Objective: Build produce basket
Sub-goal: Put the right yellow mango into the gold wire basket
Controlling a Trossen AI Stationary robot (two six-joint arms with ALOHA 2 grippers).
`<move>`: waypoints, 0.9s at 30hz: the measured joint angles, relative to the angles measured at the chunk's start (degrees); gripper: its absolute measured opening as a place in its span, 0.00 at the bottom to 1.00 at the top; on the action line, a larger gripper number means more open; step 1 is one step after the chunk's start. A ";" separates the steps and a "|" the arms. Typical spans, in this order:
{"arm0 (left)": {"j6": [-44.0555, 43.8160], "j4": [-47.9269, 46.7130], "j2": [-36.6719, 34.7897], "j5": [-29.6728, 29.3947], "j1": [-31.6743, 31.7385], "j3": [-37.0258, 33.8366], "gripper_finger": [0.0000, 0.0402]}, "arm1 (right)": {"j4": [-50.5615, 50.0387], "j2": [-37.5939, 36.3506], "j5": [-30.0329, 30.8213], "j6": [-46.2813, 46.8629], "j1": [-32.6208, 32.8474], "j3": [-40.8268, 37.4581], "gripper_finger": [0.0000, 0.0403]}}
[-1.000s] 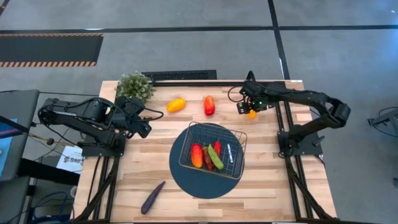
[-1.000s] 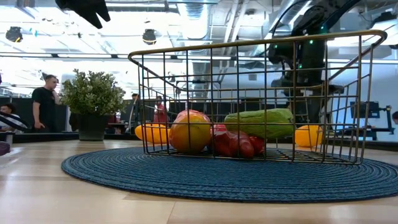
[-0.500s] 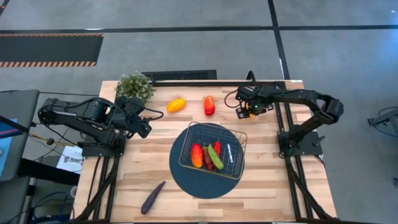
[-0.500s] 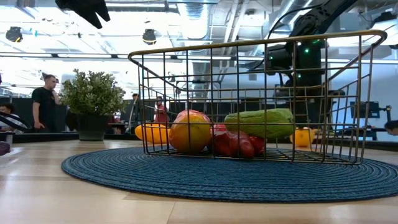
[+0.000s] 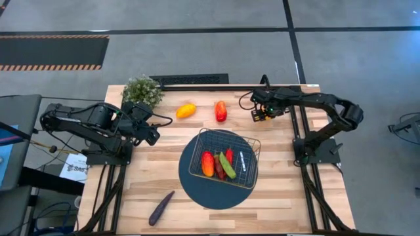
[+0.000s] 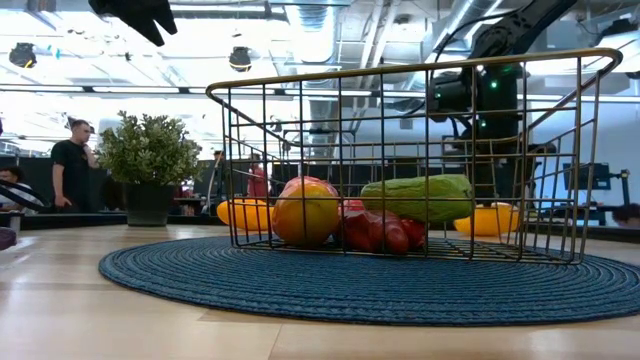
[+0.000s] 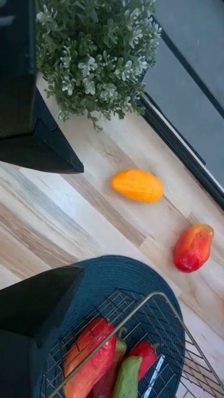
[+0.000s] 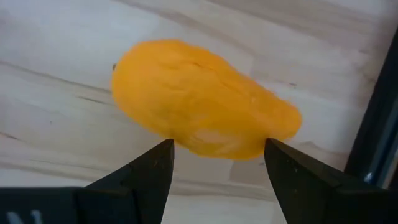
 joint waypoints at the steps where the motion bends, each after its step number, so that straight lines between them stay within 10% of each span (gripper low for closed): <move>1: 0.02 0.00 0.00 0.00 0.00 0.00 0.60 | -0.05 0.00 0.00 -1.43 -0.01 0.02 0.67; 27: -3.04 0.00 0.00 -0.48 0.00 0.00 0.60 | -11.26 0.40 -5.26 -32.59 0.22 11.17 0.67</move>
